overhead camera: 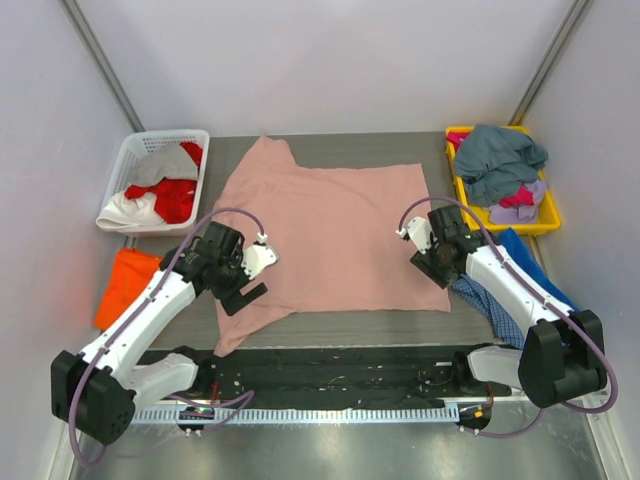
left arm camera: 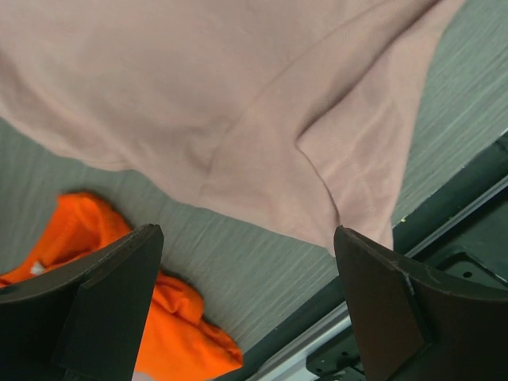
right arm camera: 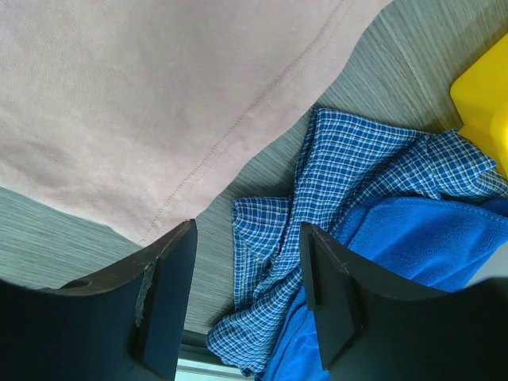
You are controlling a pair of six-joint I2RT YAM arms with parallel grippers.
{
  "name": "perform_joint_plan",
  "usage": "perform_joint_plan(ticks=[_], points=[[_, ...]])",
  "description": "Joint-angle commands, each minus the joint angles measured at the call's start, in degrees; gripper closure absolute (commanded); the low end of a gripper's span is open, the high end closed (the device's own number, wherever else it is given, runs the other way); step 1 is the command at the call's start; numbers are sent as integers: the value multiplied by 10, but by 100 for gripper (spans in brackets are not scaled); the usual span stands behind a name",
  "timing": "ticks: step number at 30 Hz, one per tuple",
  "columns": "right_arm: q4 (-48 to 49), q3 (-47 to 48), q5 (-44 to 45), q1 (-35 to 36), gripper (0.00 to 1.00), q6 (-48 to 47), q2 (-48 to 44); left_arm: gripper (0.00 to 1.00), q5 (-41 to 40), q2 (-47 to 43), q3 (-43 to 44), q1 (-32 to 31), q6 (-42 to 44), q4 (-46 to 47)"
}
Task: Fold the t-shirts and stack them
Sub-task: Flatten out the tshirt
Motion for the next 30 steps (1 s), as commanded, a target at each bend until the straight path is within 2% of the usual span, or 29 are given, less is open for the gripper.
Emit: perform_joint_plan(ticks=[1, 8, 14, 15, 17, 30], points=[[20, -6, 10, 5, 39, 11, -3, 6, 40, 36, -7, 0, -16, 22], [41, -26, 14, 6, 40, 9, 2, 16, 94, 125, 13, 0, -25, 45], [51, -36, 21, 8, 40, 7, 9, 30, 130, 186, 32, 1, -25, 46], [52, -37, 20, 7, 40, 7, 9, 36, 127, 193, 34, 0, -23, 46], [55, -40, 19, 7, 41, 9, 10, 40, 125, 203, 33, 1, -20, 45], [41, -53, 17, 8, 41, 18, -21, 44, 109, 194, -13, 1, 1, 50]])
